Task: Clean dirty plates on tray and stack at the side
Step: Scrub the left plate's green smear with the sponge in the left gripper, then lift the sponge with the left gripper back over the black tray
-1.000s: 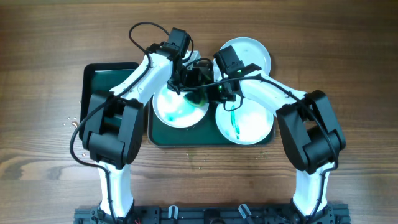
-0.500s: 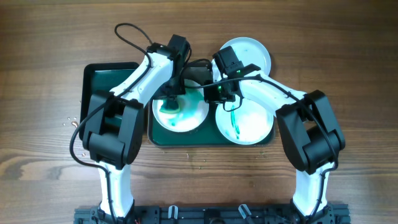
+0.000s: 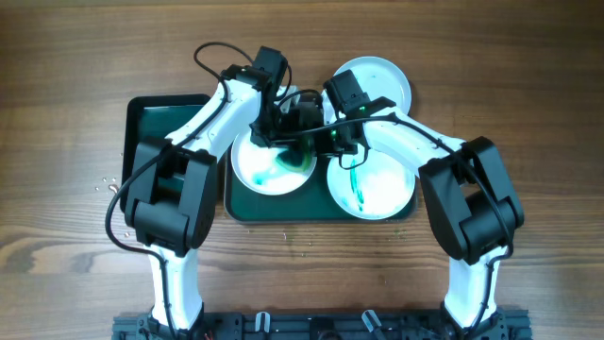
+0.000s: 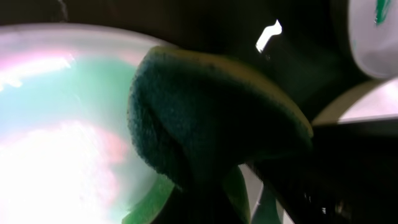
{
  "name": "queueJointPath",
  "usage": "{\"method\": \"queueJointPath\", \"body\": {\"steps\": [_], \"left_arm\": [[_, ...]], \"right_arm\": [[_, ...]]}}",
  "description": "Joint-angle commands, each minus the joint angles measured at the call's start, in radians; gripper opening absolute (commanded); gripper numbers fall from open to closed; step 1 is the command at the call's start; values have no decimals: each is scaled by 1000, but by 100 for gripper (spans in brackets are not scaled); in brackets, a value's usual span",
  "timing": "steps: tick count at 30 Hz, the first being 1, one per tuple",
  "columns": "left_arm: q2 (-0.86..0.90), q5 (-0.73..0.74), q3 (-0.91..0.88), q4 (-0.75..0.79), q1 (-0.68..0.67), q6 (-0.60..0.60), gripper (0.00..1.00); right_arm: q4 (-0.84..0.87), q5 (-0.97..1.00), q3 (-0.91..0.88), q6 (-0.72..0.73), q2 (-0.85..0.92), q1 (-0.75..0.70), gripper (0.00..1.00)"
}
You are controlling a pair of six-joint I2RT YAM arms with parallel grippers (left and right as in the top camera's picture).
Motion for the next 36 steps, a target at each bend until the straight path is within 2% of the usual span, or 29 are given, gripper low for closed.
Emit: {"method": "queueJointPath", "body": {"steps": [1, 6, 9, 14, 21, 24, 31, 36], "left_arm": [[10, -217, 3, 42, 2, -46, 4], [10, -525, 3, 3, 3, -183, 4], [8, -579, 13, -55, 14, -219, 4], [-5, -538, 147, -255, 77, -243, 4], [-68, -393, 425, -467, 154, -219, 4], [-98, -368, 484, -503, 161, -196, 4], [-149, -343, 497, -508, 158, -197, 4], [-148, -343, 496, -504, 159, -197, 4]], "right_arm": [[-6, 5, -8, 3, 31, -4, 4], [-13, 6, -8, 3, 31, -4, 4], [-22, 6, -8, 4, 31, -3, 4], [-31, 6, -8, 8, 30, -3, 4], [-50, 6, -3, 8, 11, -3, 4], [-84, 12, 7, -2, -24, -3, 4], [-179, 195, 34, -3, -214, 36, 4], [-240, 488, 34, 0, -373, 128, 4]]}}
